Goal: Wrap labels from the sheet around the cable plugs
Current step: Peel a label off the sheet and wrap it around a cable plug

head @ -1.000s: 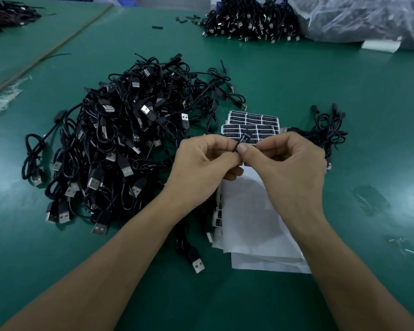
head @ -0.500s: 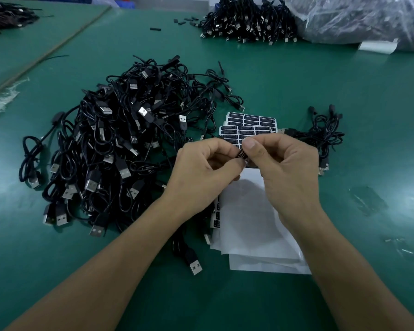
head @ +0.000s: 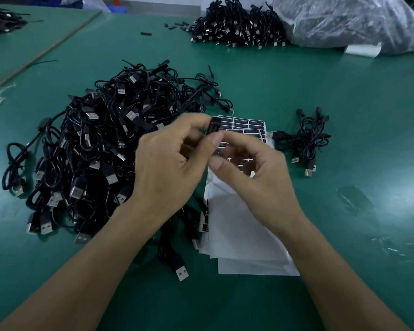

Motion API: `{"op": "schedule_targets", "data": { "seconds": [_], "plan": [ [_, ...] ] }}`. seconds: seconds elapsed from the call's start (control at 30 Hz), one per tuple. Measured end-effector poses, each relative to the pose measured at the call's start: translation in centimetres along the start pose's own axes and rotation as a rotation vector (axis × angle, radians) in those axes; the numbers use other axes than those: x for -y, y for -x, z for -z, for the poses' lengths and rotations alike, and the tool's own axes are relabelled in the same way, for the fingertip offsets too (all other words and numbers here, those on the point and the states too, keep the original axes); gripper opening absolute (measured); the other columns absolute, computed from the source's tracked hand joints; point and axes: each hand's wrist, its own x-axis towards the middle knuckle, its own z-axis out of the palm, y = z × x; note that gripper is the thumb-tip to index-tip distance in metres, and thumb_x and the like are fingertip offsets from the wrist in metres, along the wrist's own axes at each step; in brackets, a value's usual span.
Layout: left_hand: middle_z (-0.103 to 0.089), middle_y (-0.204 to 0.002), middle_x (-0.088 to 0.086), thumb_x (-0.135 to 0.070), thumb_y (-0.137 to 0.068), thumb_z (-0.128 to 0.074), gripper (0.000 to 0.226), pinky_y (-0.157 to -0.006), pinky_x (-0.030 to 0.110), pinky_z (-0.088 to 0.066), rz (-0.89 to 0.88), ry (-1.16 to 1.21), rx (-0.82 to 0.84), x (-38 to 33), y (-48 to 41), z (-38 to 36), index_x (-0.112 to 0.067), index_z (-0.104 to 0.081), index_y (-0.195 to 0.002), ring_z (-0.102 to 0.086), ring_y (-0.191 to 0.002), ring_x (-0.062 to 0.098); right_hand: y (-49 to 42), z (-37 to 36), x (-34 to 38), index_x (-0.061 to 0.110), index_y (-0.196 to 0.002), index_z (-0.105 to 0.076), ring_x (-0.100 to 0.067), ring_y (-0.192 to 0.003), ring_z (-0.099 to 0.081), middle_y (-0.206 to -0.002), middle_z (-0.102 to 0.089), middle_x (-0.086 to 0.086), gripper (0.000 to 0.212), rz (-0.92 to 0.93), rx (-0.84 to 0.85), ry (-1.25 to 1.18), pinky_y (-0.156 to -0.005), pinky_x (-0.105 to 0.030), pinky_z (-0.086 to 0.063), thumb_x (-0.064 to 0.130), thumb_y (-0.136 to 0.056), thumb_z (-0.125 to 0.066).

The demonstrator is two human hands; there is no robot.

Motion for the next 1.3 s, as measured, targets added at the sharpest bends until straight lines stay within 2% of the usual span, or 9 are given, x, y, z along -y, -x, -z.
{"op": "schedule_targets", "data": {
  "seconds": [0.13, 0.23, 0.37, 0.53, 0.7, 0.9, 1.03, 1.17, 1.3],
  "plan": [
    [-0.068, -0.076, -0.011, -0.02, -0.098, -0.063, 0.011, -0.059, 0.024, -0.054, -0.027, 0.083, -0.072, -0.4, -0.4, 0.5, -0.011, -0.065, -0.101, -0.067, -0.067, 0.009, 0.2, -0.6, -0.3, 0.029, -0.129, -0.061, 0.002, -0.1, -0.054, -0.107, -0.059, 0.018, 0.057, 0.092, 0.126, 0.286, -0.084, -0.01, -0.038, 0.035, -0.076, -0.083],
    [-0.069, -0.073, 0.001, -0.019, -0.098, -0.062, 0.005, -0.054, 0.033, -0.052, -0.073, 0.14, -0.062, -1.2, -0.4, 0.5, -0.016, -0.059, -0.101, -0.067, -0.063, 0.013, 0.2, -1.7, -0.5, 0.02, -0.118, -0.064, -0.001, -0.098, -0.051, -0.107, -0.056, 0.009, 0.041, 0.121, 0.166, 0.337, -0.082, -0.013, -0.038, 0.035, -0.082, -0.076],
    [-0.067, -0.075, 0.002, -0.011, -0.101, -0.055, 0.006, -0.053, 0.025, -0.053, -0.049, 0.287, -0.092, -1.7, -1.0, 0.9, -0.015, -0.052, -0.098, -0.069, -0.066, 0.012, -0.1, -1.6, -0.6, 0.019, -0.109, -0.072, 0.001, -0.096, -0.055, -0.106, -0.06, 0.01, 0.016, 0.159, 0.073, 0.313, -0.08, -0.009, -0.04, 0.021, -0.094, -0.069],
    [-0.069, -0.067, -0.003, -0.019, -0.106, -0.044, 0.013, -0.049, 0.024, -0.049, 0.239, 0.498, -0.274, -1.6, -1.9, 1.7, -0.021, -0.048, -0.094, -0.069, -0.059, 0.017, 0.1, -1.5, -0.1, 0.013, -0.109, -0.074, -0.002, -0.089, -0.065, -0.095, -0.068, 0.018, 0.017, 0.285, 0.01, 0.149, -0.08, -0.019, -0.053, 0.013, -0.097, -0.061],
    [-0.068, -0.062, -0.003, -0.024, -0.109, -0.04, 0.023, -0.048, 0.025, -0.047, 0.5, 0.688, -0.423, -0.8, -2.8, 2.4, -0.018, -0.045, -0.086, -0.065, -0.056, 0.018, 0.0, -0.9, 1.1, 0.024, -0.109, -0.07, -0.01, -0.083, -0.068, -0.089, -0.071, 0.016, 0.019, 0.364, -0.121, 0.044, -0.071, -0.025, -0.056, 0.016, -0.096, -0.06],
    [-0.068, -0.061, -0.003, -0.023, -0.108, -0.042, 0.026, -0.049, 0.023, -0.048, 0.565, 0.727, -0.361, -1.3, -2.8, 2.0, -0.017, -0.048, -0.083, -0.066, -0.056, 0.016, 0.6, -1.6, 0.9, 0.027, -0.119, -0.069, 0.004, -0.083, -0.065, -0.085, -0.067, 0.025, 0.031, 0.141, 0.155, 0.045, -0.074, -0.009, -0.048, 0.038, -0.09, -0.067],
    [-0.069, -0.061, -0.003, -0.021, -0.107, -0.044, 0.026, -0.048, 0.023, -0.048, 0.592, 0.704, -0.29, -1.5, -2.4, 1.6, -0.016, -0.051, -0.083, -0.067, -0.056, 0.015, 0.7, -1.7, 1.4, 0.026, -0.088, -0.079, 0.0, -0.066, -0.063, -0.073, -0.07, 0.015, 0.004, 0.03, 0.318, -0.126, -0.064, -0.017, -0.049, 0.024, -0.088, -0.075],
    [-0.068, -0.062, -0.003, -0.024, -0.107, -0.047, 0.026, -0.049, 0.024, -0.05, 0.684, 0.676, -0.302, -0.6, -2.1, 1.5, -0.016, -0.052, -0.082, -0.066, -0.056, 0.015, 0.6, -0.7, 1.6, 0.017, -0.087, -0.077, -0.012, -0.056, -0.048, -0.062, -0.057, 0.0, 0.023, -0.018, 0.368, -0.149, -0.059, -0.018, -0.039, 0.034, -0.096, -0.063],
    [-0.069, -0.061, -0.002, -0.029, -0.108, -0.042, 0.034, -0.05, 0.025, -0.051, 0.782, 0.669, -0.332, 0.3, -1.8, 1.2, -0.016, -0.055, -0.079, -0.066, -0.054, 0.015, 0.3, -0.2, 1.6, 0.02, -0.08, -0.074, 0.001, -0.054, -0.051, -0.062, -0.06, 0.014, 0.014, -0.085, 0.388, -0.136, -0.055, -0.011, -0.041, 0.018, -0.093, -0.069]
  ]
}}
